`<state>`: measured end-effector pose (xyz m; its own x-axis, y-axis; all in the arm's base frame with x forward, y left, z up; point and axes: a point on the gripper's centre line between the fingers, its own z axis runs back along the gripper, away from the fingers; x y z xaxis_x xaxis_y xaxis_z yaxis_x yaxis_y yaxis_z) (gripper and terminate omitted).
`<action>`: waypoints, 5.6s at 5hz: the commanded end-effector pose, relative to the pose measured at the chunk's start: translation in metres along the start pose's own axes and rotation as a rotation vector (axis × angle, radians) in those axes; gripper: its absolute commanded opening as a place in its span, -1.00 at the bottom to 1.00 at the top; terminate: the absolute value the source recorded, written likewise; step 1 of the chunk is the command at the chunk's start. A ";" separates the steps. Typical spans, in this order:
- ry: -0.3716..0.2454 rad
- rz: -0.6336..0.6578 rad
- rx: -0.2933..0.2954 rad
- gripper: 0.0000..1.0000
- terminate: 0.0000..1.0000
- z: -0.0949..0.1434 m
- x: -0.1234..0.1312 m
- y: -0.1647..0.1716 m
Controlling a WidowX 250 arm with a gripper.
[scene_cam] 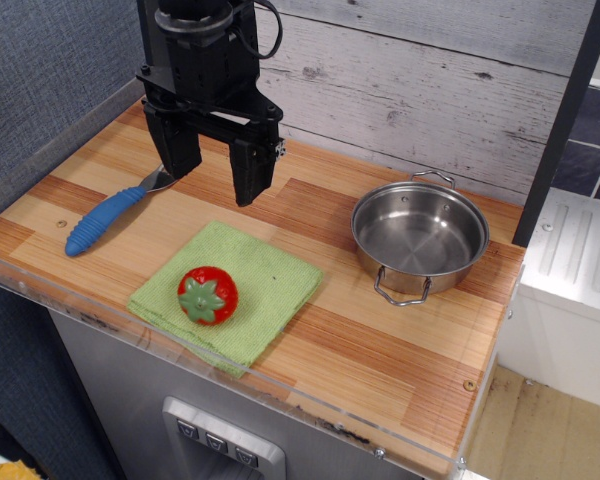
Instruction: Place the pot on the right side of the blue utensil
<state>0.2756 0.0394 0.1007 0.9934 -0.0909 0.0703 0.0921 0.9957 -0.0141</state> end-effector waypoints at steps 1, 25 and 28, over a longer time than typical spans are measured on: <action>0.000 0.000 0.000 1.00 -1.00 0.000 0.000 0.000; -0.062 0.149 0.116 1.00 -1.00 -0.025 0.058 0.091; -0.094 -0.006 0.127 1.00 -1.00 0.020 0.044 0.015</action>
<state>0.3216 0.0487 0.1096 0.9883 -0.0890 0.1240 0.0778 0.9927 0.0925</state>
